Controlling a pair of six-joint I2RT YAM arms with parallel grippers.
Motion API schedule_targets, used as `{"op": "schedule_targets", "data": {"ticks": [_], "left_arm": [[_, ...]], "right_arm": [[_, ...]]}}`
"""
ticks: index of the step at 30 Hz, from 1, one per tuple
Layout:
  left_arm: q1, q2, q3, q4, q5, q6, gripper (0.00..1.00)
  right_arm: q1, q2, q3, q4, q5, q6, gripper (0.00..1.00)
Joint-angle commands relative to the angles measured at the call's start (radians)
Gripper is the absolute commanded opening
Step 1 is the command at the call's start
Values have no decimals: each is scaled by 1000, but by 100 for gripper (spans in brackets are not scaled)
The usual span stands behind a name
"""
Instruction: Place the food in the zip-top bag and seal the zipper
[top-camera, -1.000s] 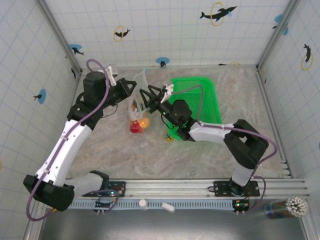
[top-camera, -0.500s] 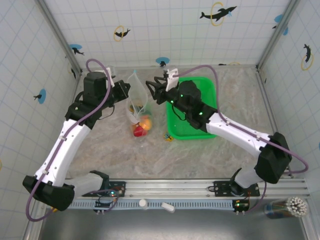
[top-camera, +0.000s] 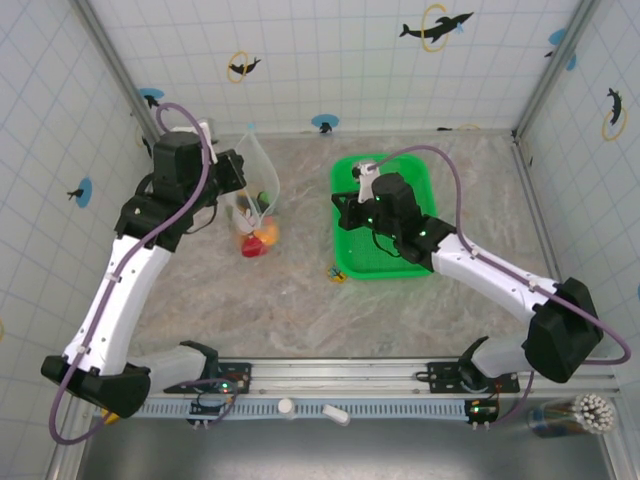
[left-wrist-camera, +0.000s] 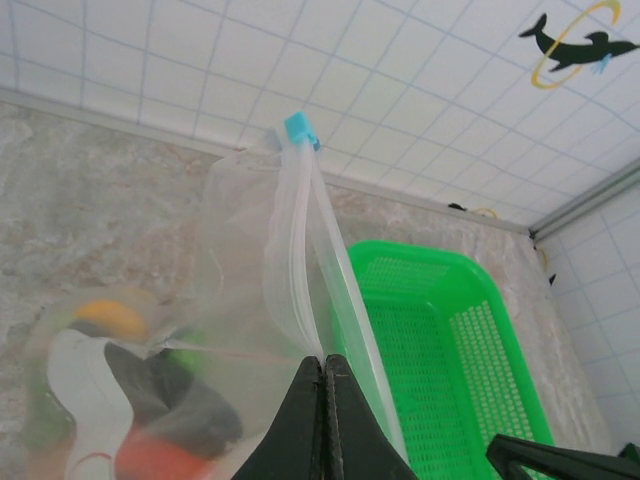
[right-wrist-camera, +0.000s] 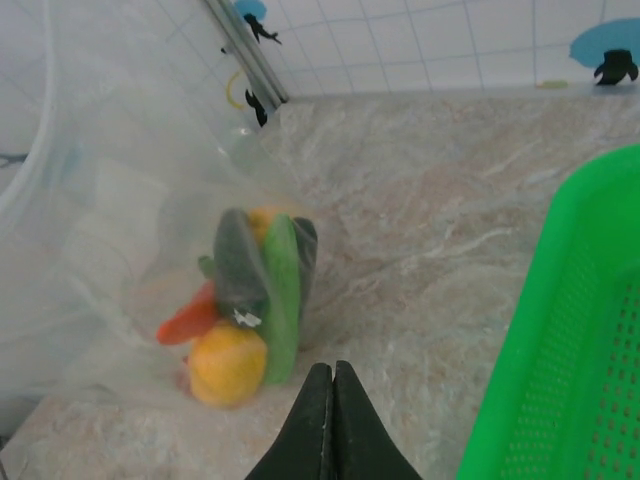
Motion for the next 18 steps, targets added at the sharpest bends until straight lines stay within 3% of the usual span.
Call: {"op": "schedule_targets", "data": {"ticks": [1,4,7,9,12,18], "left_arm": [[3,24,-45,45,164,-7,0],[2,20,-148,146,288,-65,0],[3,1,-225,226,317,-106,0],[3,-9,-251,253,316,-127,0],[3,-26,-291,299,326,-162,0],[2,-35,-322,324,325,-182,0]], "right_arm": [[31,45,8,-86,-13,24,1],[69,88,16,-87,-17,52,3],[80,151,42,-114,-21,125,7],[96,209,82,-188,80,174,12],[122,310,188,-349,261,239,8],[136,441,297,-458,298,265,6]]}}
